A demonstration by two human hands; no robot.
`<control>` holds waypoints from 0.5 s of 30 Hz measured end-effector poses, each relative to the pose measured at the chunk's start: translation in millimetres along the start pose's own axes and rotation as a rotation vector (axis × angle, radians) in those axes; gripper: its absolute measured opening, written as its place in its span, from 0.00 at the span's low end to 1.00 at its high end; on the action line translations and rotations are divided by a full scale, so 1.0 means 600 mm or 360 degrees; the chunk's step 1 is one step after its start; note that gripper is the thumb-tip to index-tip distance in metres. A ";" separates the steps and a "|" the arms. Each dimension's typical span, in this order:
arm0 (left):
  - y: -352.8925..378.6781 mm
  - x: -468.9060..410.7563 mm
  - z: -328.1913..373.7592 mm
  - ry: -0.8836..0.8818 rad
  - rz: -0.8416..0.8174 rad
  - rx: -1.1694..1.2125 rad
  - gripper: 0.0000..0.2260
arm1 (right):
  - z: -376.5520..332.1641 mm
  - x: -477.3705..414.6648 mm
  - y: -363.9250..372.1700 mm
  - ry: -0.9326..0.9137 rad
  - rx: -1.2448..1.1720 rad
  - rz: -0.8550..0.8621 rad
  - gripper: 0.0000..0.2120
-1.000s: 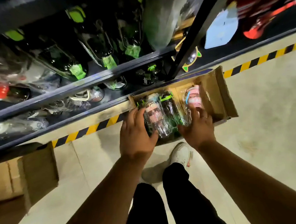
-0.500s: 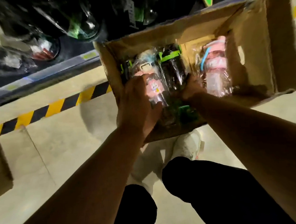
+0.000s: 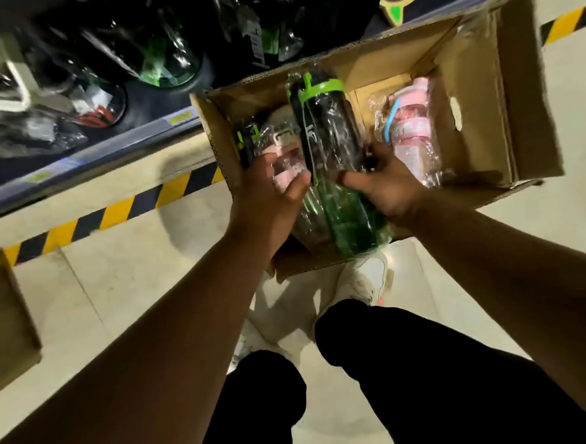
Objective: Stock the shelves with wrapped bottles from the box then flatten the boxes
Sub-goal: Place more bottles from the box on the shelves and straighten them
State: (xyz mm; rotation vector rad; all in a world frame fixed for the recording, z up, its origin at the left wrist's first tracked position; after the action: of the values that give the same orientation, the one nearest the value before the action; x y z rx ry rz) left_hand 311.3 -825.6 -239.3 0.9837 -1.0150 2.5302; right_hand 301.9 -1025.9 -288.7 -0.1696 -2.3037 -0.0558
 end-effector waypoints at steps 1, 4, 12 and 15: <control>-0.004 0.007 0.006 -0.0031 -0.0040 0.0116 0.21 | -0.012 0.018 0.016 -0.0022 -0.0041 -0.0046 0.30; -0.021 0.023 0.019 -0.0051 -0.0103 0.0338 0.19 | -0.036 0.071 0.064 -0.0073 -0.0059 -0.0139 0.27; -0.058 0.028 -0.035 -0.0219 -0.0031 0.0635 0.20 | -0.027 0.070 0.073 0.0017 -0.0063 0.0068 0.15; -0.066 0.025 -0.056 -0.0183 0.0020 0.0669 0.11 | 0.025 0.000 0.077 0.0213 0.0552 0.0077 0.33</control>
State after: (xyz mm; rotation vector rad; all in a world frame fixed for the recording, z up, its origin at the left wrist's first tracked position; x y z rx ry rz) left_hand 300.9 -774.4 -226.5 1.2433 -0.5191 2.7868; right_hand 297.5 -978.9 -299.3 -0.0410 -2.1365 0.3452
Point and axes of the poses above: each hand's wrist, its own x-axis away from the middle knuckle, its own y-axis out of the palm, z = x × y, the point moved 9 cm from there along -x, towards the middle knuckle, and after that the axes turned 15 degrees about -x, right-handed, at the moved point
